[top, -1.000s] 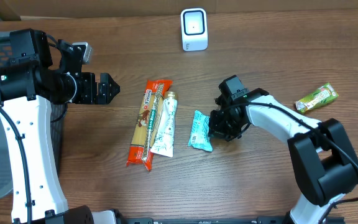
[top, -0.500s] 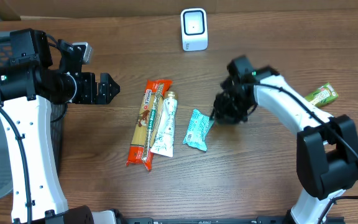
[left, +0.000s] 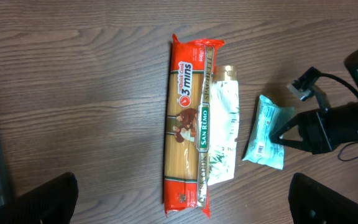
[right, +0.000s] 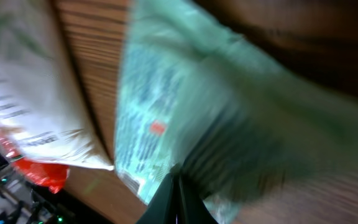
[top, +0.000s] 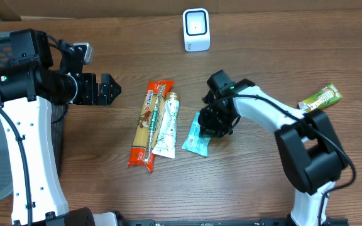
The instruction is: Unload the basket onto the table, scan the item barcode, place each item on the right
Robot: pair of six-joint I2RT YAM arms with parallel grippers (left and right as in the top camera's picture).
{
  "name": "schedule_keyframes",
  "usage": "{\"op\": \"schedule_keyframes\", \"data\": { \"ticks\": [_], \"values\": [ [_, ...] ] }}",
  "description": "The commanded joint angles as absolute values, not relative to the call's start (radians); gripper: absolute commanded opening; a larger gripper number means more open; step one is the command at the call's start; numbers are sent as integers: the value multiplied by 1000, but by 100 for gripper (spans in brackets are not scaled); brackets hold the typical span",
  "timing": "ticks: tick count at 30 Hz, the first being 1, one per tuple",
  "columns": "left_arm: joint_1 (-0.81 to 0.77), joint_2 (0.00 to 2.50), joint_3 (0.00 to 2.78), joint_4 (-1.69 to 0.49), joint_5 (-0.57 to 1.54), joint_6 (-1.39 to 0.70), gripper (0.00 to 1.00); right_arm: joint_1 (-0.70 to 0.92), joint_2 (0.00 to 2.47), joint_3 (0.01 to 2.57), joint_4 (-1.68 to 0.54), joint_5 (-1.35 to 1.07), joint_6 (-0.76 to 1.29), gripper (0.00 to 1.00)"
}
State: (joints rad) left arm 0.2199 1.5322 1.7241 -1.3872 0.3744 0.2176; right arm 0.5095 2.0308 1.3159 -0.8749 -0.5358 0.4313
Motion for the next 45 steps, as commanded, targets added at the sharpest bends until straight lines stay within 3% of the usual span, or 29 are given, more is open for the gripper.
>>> {"op": "schedule_keyframes", "data": {
  "ticks": [1, 4, 8, 12, 20, 27, 32, 41, 45],
  "values": [
    [215, 1533, 1737, -1386, 385, 240, 100, 487, 2093, 1294, -876, -514, 476, 13],
    [215, 1533, 1737, -1386, 385, 240, 100, 466, 2092, 1299, -876, -517, 465, 41],
    [215, 1533, 1737, -1386, 385, 240, 100, 440, 2092, 1316, -880, -514, 431, 57],
    [215, 1533, 1737, -1386, 385, 240, 99, 410, 2092, 1362, -929, -476, 384, 62],
    [215, 1533, 1737, -1386, 385, 240, 99, 384, 2052, 1565, -1090, -404, 115, 58],
    [215, 1533, 1737, -1386, 385, 240, 100, 384, 2054, 1665, -1103, -245, -344, 90],
    [215, 1533, 1737, -1386, 385, 240, 99, 384, 2099, 1634, -1066, -244, -580, 91],
    [215, 1533, 1737, -1386, 385, 240, 100, 384, 2151, 1623, -1065, -263, -625, 86],
    [215, 1533, 1737, -1386, 385, 240, 99, 384, 2172, 1622, -1067, -274, -630, 75]
  ]
}}
